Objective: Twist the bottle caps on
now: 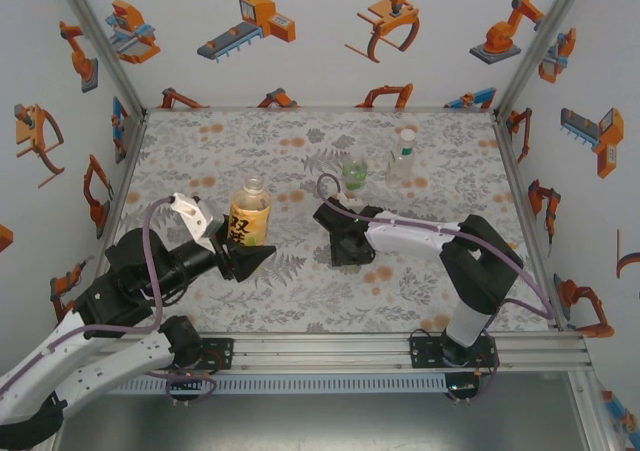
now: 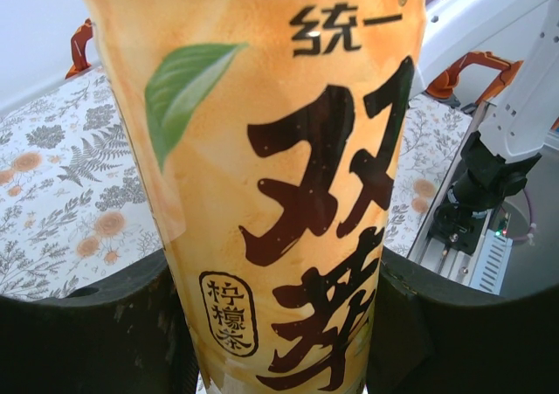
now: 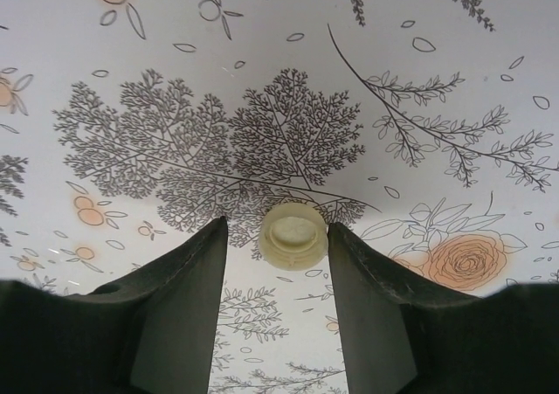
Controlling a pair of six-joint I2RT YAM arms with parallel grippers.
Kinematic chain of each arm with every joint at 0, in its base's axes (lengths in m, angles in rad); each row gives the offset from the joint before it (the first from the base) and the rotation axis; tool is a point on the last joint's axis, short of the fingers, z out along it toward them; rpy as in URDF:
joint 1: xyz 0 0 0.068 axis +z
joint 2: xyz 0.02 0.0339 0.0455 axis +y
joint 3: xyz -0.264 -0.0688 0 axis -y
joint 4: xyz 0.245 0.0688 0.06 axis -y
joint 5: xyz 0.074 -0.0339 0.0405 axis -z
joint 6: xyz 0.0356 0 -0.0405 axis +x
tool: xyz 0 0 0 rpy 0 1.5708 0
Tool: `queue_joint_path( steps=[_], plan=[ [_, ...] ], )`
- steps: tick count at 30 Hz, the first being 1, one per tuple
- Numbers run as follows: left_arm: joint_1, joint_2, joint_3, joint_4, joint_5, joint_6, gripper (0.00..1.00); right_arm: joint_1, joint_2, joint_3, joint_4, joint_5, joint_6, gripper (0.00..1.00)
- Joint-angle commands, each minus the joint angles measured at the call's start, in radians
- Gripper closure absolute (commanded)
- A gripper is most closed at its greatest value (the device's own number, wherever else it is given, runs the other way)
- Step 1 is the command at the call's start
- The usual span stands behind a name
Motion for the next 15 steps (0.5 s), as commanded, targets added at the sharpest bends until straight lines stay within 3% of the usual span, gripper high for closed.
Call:
queue_joint_path(
  steps=[1,15],
  plan=[
    [0.006,-0.012,-0.007,0.033,0.000,-0.008,1.00,-0.004,-0.027,0.032,-0.042,0.010,-0.004,0.52],
    [0.006,-0.004,-0.007,0.037,0.008,-0.002,1.00,-0.004,-0.033,0.028,-0.043,-0.008,0.012,0.56]
  ],
)
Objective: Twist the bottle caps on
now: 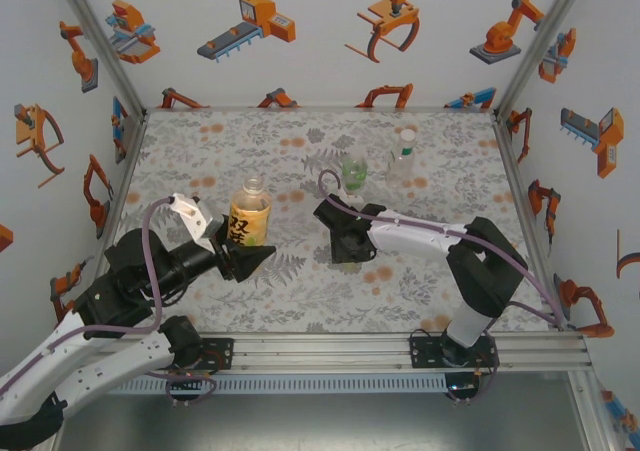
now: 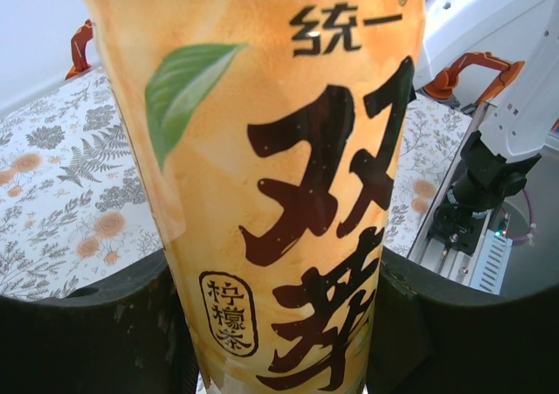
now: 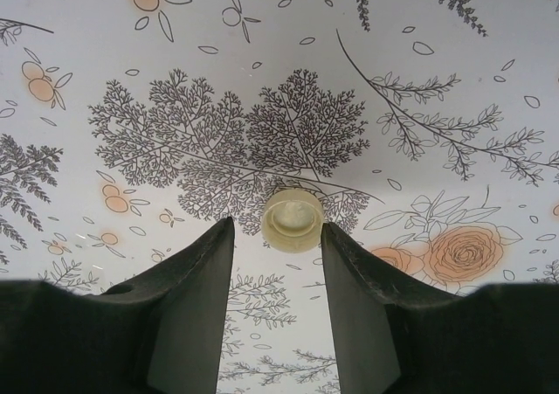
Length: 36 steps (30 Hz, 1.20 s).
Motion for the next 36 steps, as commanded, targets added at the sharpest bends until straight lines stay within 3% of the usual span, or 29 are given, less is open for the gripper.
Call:
queue_joint_path(
  steps=[1,27,36],
  plan=[
    [0.006,-0.002,-0.005,0.036,0.007,-0.001,1.00,-0.004,-0.002,0.013,-0.024,0.002,0.012,0.56],
    [0.007,0.008,0.005,0.033,0.012,-0.002,1.00,-0.004,0.052,-0.014,-0.006,-0.015,0.024,0.56],
    [0.006,0.009,0.007,0.025,0.013,-0.001,1.00,-0.027,0.046,-0.076,0.057,-0.065,0.051,0.67]
  ],
)
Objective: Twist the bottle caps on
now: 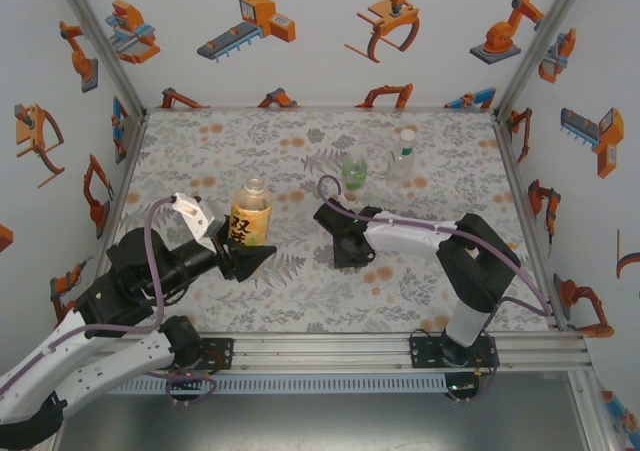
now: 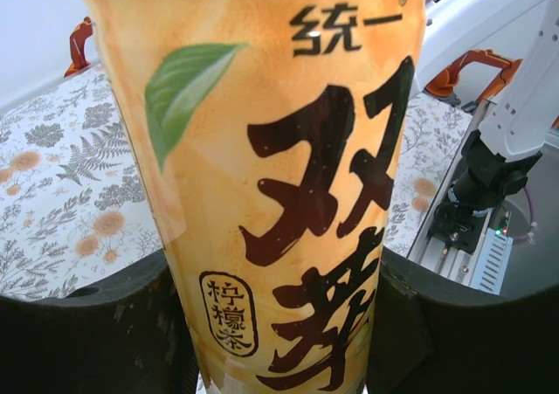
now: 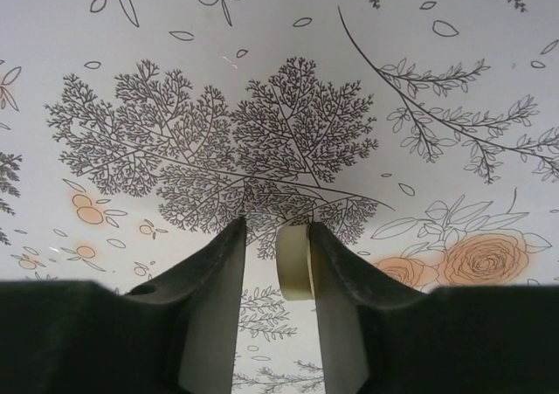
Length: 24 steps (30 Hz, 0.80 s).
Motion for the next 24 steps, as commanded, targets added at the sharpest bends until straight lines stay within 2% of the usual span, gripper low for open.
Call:
queue_joint_path(
  steps=[1,5,11,20,24],
  plan=[
    [0.006,0.000,0.009,0.024,0.012,-0.003,1.00,-0.025,-0.005,-0.058,0.043,-0.042,0.032,0.70],
    [0.006,-0.002,0.011,0.018,0.012,-0.002,1.00,-0.041,-0.059,-0.110,0.135,-0.097,0.051,0.78],
    [0.006,-0.004,0.009,0.019,0.007,-0.004,1.00,-0.095,-0.139,-0.199,0.338,-0.226,0.099,0.82],
    [0.006,0.021,0.027,0.015,0.012,-0.006,1.00,-0.209,-0.144,-0.389,0.706,-0.470,0.209,0.82],
    [0.007,0.030,0.029,0.019,0.013,-0.012,1.00,-0.250,-0.152,-0.458,0.735,-0.479,0.243,0.73]
  ],
)
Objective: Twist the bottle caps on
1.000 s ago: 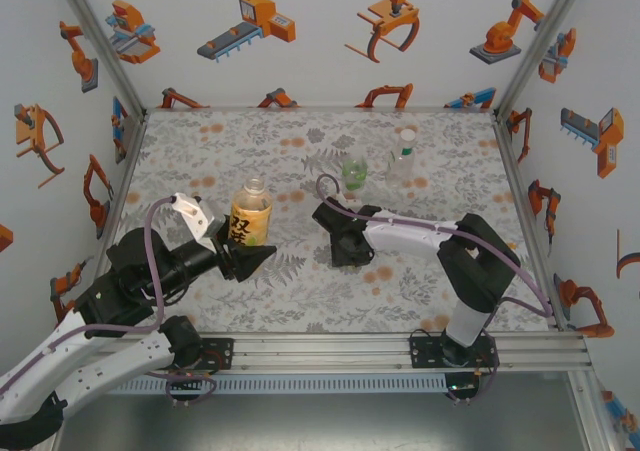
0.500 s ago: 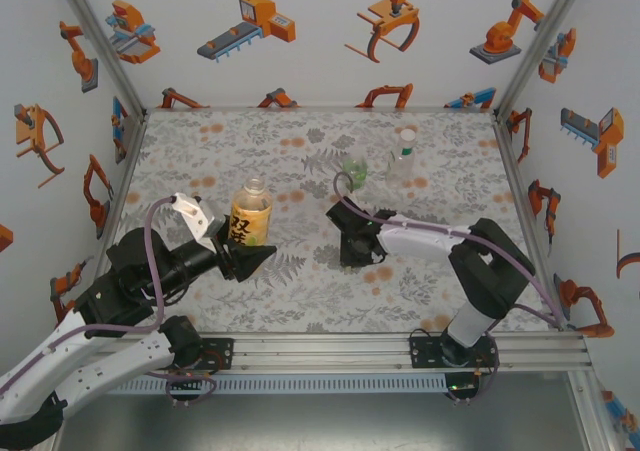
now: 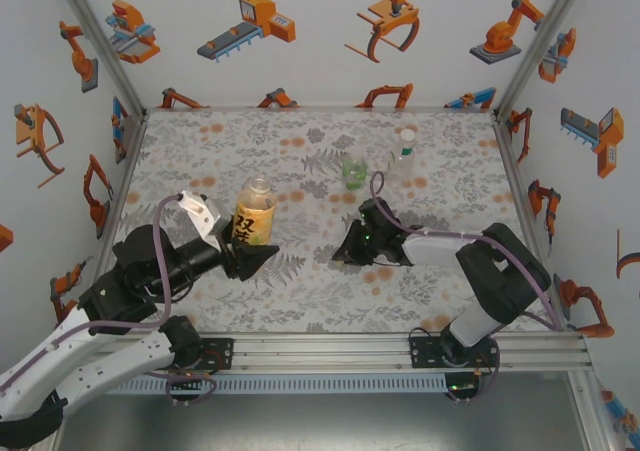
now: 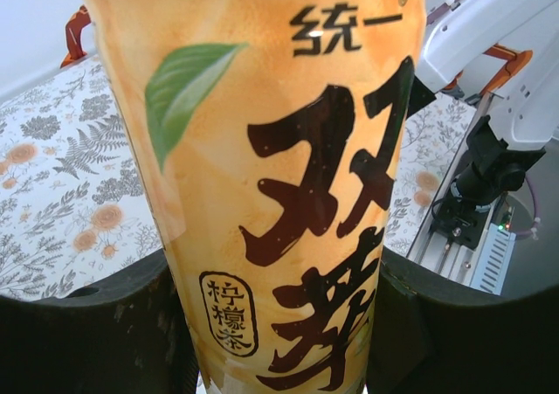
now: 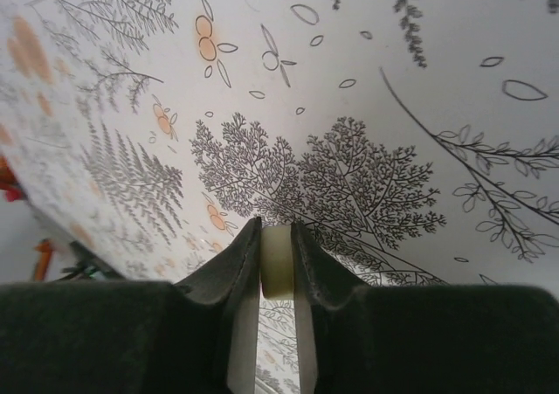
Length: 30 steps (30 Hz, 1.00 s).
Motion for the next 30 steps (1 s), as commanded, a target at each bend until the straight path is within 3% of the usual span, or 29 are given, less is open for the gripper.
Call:
queue_joint_path(
  steps=[1,14,22,30],
  plan=[
    [0.006,0.006,0.029,0.021,0.013,-0.014,1.00,-0.023,-0.015,-0.055,0.011,-0.009,0.034,0.72],
    [0.006,0.030,0.041,0.022,0.015,-0.017,1.00,-0.053,-0.066,-0.008,-0.269,0.110,-0.072,0.59],
    [0.006,0.020,0.046,0.006,0.010,-0.018,1.00,-0.010,0.054,0.255,-0.545,0.253,-0.215,0.54],
    [0.006,0.007,0.037,0.004,0.002,-0.018,1.00,0.111,0.200,0.496,-0.777,0.395,-0.334,0.54]
  ],
)
